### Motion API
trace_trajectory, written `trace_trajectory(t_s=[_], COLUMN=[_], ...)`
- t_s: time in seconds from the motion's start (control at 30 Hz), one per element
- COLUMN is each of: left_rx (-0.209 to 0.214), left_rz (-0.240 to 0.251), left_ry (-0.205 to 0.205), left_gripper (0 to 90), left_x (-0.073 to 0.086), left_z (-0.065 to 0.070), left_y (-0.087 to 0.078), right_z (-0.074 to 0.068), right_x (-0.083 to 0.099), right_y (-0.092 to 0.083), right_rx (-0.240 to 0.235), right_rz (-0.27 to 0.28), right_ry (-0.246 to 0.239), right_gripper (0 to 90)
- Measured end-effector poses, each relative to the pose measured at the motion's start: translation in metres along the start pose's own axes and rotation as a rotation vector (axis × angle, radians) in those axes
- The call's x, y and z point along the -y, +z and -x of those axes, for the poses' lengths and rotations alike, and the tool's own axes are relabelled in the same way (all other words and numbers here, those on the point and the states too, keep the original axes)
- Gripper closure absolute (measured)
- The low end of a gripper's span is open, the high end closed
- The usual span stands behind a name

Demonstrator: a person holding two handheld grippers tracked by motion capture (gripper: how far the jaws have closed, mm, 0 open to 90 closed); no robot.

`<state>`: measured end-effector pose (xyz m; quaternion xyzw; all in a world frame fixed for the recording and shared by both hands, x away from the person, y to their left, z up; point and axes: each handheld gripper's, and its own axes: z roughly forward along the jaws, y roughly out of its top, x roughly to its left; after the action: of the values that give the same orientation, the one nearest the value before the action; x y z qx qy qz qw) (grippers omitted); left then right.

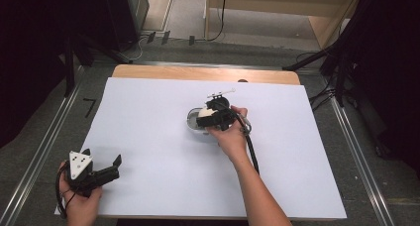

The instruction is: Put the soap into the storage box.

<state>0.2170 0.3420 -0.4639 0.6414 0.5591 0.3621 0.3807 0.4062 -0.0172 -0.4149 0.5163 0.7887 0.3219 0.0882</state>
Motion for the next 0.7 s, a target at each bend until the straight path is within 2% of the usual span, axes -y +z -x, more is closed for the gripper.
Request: trace_trajectory(t_s=[0.4,0.7], left_rx=[0.000,-0.002], left_rz=[-0.001,-0.004], left_ry=[-0.001,0.001], left_gripper=[0.0,0.0], left_x=[0.0000,-0.0001], left_z=[-0.0001,-0.0001], left_y=[0.0000,0.0000], right_z=[0.0027,0.0048], right_x=[-0.0006,-0.0003], right_y=[0.0048,0.0076], right_rx=[-0.014,-0.007], right_rz=[-0.025,-0.040], right_ry=[0.031,0.046], right_gripper=[24.5,24.5])
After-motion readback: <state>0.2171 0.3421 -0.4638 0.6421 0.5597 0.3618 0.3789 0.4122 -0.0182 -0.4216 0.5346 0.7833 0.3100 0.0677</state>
